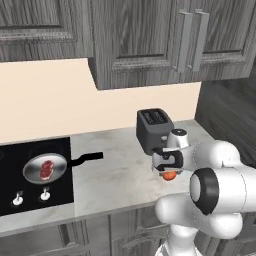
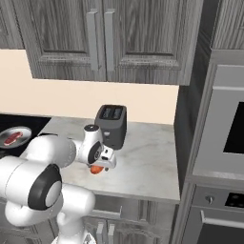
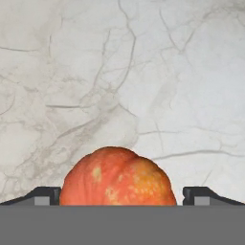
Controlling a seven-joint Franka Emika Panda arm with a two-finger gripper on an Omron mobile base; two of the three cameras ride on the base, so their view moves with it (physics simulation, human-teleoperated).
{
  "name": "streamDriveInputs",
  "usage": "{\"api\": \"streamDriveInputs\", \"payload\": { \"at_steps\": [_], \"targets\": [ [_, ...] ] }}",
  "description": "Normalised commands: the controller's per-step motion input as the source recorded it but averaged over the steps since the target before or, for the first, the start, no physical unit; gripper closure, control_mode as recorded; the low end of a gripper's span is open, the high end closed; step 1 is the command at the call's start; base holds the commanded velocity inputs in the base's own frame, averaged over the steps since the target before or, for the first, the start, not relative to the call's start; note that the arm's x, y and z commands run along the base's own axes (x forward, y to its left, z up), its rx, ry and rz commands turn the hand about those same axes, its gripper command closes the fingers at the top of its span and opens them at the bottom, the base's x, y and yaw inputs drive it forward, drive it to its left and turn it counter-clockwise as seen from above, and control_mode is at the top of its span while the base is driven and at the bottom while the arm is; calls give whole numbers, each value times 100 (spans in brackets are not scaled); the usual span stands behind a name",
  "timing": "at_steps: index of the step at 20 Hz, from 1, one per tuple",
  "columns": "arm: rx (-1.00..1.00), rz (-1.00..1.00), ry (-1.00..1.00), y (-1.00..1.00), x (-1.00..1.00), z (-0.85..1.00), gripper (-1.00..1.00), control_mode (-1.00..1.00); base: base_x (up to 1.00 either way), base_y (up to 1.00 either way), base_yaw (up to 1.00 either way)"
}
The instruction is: Place both pans onto different burners. Then place the squash and the steak on different pans.
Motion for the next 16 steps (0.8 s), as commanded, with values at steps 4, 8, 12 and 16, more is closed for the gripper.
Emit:
{"api": "streamDriveInputs", "payload": {
  "at_steps": [4, 8, 12, 16],
  "targets": [
    [0, 0, 0, 0, 0, -25, -100, -100, 0, 0, 0],
    [0, 0, 1, 2, 0, -22, -100, -100, 0, 0, 0],
    [0, 0, 1, 6, 0, -19, 100, -100, 0, 0, 0],
    [0, 0, 0, 1, 0, -2, 100, -100, 0, 0, 0]
  ]
}}
